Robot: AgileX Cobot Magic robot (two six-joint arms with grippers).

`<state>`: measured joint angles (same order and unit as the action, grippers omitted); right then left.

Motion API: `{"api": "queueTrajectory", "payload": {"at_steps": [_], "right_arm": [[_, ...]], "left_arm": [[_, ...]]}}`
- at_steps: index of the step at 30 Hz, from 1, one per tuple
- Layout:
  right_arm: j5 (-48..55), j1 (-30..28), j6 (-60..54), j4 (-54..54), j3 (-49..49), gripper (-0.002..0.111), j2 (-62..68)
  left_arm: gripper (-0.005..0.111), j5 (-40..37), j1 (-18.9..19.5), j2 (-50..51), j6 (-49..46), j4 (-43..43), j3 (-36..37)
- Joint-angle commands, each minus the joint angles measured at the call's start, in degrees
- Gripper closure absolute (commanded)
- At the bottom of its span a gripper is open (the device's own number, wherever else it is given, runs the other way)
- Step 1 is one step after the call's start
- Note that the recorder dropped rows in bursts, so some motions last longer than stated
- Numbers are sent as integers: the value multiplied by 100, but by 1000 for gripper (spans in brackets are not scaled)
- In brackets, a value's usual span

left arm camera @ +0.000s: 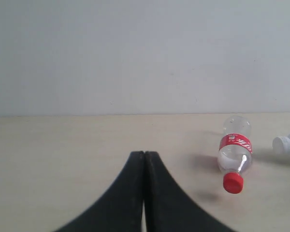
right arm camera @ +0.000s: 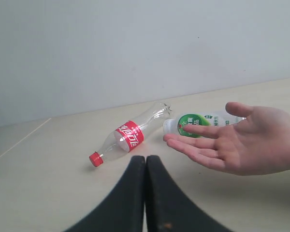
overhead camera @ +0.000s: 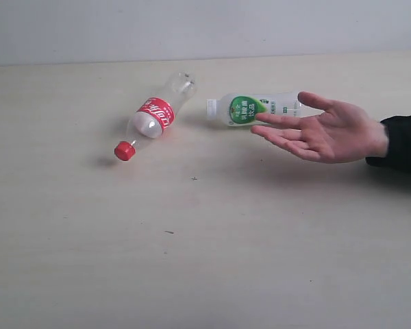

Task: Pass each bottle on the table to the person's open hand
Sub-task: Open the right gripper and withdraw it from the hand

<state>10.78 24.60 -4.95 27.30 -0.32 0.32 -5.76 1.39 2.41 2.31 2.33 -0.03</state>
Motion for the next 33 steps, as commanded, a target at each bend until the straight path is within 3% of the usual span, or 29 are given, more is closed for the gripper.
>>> {"api": "queueTrajectory", "payload": {"at_steps": [1, 3, 5, 6, 13, 16, 17, 24, 28, 33], "right_arm": [[-14, 10, -41, -75, 32, 108, -32], [-14, 10, -41, -75, 32, 108, -32], [-14, 10, -41, -75, 32, 108, -32], [-14, 10, -41, -75, 32, 108, -32], [-14, 10, -41, -75, 32, 108, -32], [-14, 10, -41, -75, 32, 108, -32], [-14, 10, -41, -75, 32, 108, -32], [-14, 10, -41, -75, 32, 108, -32], [-14, 10, -41, -75, 32, 108, -32], [-14, 10, -41, -75, 32, 108, -32]], "left_arm": [[107, 119, 0, -37, -187, 70, 3], [107, 576, 0, -37, -2, 54, 3], [107, 706, -15, -37, 1433, -329, 3], [107, 790, -15, -37, 1600, -315, 3], [107, 2349, -15, -37, 1616, -314, 3], [107, 3937, -15, 417, 1635, -359, 3], [107, 4044, -15, 659, 1662, -427, -45], [107, 4023, -15, 3306, 1354, -267, -1749], [107, 3953, -15, 4222, 1248, 172, -2548], [107, 1792, -15, 5191, 1293, 368, -3854]]}}
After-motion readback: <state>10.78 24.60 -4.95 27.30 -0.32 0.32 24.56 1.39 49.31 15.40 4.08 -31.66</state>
